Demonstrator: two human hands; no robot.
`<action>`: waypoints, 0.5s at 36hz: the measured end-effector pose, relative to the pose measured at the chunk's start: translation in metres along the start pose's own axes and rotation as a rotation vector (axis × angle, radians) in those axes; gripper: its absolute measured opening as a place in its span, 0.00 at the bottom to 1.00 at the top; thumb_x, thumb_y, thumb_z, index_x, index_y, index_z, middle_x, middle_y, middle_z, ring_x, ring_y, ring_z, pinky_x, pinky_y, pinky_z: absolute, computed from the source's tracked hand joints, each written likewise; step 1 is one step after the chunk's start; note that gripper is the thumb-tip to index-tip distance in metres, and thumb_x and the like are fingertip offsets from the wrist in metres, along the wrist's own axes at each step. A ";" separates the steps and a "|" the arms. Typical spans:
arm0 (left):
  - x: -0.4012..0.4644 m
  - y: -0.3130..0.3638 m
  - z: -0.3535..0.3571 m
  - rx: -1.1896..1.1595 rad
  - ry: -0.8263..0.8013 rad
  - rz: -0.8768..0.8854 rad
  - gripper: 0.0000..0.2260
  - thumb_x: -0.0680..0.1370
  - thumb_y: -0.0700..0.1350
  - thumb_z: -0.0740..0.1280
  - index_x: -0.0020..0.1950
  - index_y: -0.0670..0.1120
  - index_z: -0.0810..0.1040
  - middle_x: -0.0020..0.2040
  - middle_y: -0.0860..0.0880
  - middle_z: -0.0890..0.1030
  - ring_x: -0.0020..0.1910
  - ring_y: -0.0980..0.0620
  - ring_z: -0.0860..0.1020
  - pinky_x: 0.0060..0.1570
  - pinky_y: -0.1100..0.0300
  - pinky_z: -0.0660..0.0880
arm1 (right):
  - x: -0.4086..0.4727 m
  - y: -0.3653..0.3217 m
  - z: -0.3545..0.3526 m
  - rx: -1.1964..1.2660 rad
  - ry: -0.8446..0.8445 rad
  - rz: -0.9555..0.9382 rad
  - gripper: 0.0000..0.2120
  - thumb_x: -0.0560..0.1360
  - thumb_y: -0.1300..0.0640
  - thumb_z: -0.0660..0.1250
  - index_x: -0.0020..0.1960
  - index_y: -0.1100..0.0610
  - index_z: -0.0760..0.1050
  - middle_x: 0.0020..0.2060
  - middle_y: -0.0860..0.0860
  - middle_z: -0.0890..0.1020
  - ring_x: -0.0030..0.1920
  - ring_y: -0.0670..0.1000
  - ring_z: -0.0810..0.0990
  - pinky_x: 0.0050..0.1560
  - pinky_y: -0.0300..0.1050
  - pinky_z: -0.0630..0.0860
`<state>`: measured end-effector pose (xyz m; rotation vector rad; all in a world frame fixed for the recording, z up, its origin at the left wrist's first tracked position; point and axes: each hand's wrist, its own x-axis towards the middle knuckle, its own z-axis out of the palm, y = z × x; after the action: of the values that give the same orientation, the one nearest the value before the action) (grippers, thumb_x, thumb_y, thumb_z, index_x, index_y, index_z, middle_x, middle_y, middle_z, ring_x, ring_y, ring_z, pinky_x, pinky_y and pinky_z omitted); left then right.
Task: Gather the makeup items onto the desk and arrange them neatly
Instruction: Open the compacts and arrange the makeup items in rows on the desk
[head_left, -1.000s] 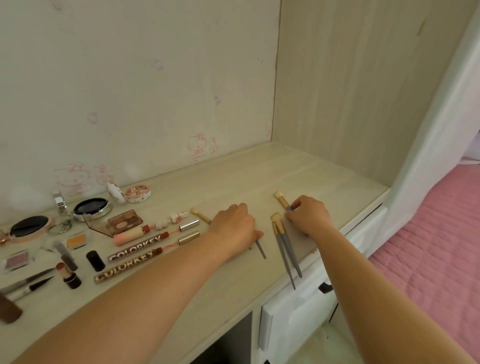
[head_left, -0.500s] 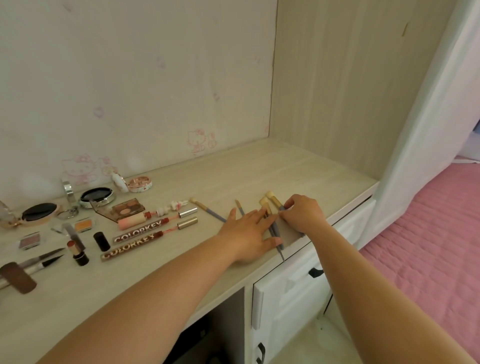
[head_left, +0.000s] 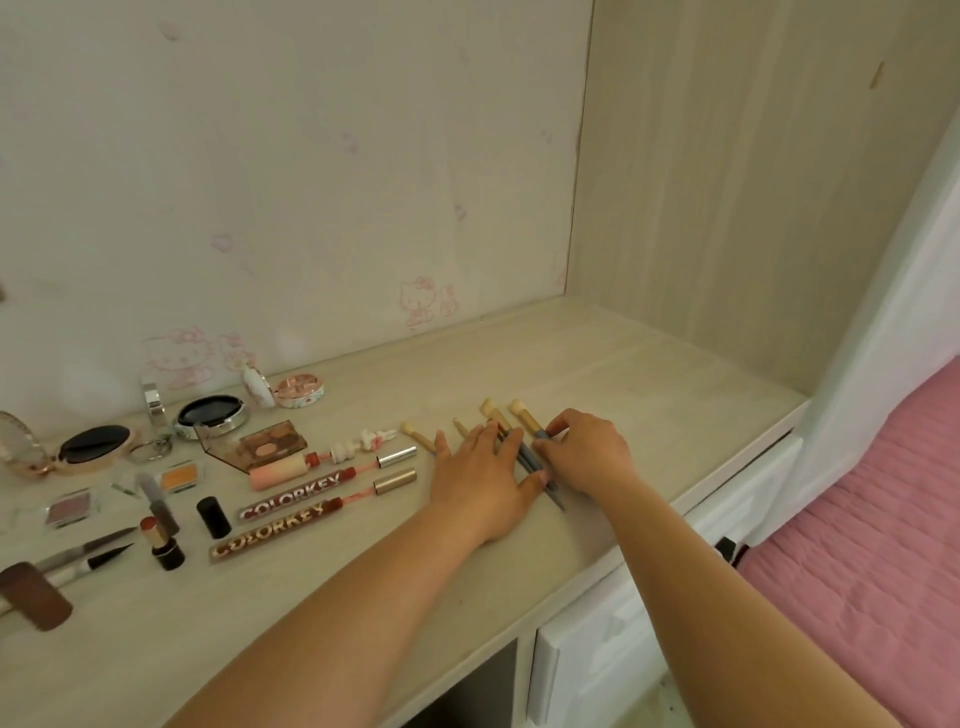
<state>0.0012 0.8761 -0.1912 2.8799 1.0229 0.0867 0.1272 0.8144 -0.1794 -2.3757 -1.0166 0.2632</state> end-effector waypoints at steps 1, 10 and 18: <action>0.002 -0.002 0.001 -0.015 0.018 -0.010 0.31 0.77 0.66 0.47 0.76 0.53 0.50 0.77 0.47 0.51 0.76 0.49 0.50 0.70 0.39 0.41 | 0.002 -0.002 0.003 0.004 0.008 0.003 0.11 0.74 0.46 0.64 0.53 0.50 0.74 0.48 0.50 0.80 0.46 0.51 0.76 0.42 0.42 0.71; 0.008 -0.014 0.011 -0.066 0.158 -0.080 0.33 0.75 0.68 0.47 0.76 0.53 0.51 0.77 0.52 0.51 0.76 0.50 0.48 0.71 0.39 0.42 | 0.012 -0.011 0.019 -0.075 0.117 -0.015 0.17 0.70 0.35 0.60 0.51 0.44 0.75 0.49 0.48 0.81 0.54 0.52 0.76 0.47 0.46 0.66; 0.007 -0.013 0.009 -0.079 0.129 -0.097 0.35 0.75 0.68 0.46 0.77 0.50 0.49 0.77 0.53 0.50 0.76 0.50 0.47 0.71 0.40 0.40 | 0.010 -0.010 0.022 -0.096 0.128 -0.043 0.22 0.66 0.29 0.59 0.50 0.43 0.74 0.48 0.47 0.80 0.53 0.52 0.74 0.45 0.46 0.64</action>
<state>-0.0009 0.8897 -0.2017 2.7794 1.1513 0.3028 0.1203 0.8361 -0.1921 -2.4183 -1.0394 0.0466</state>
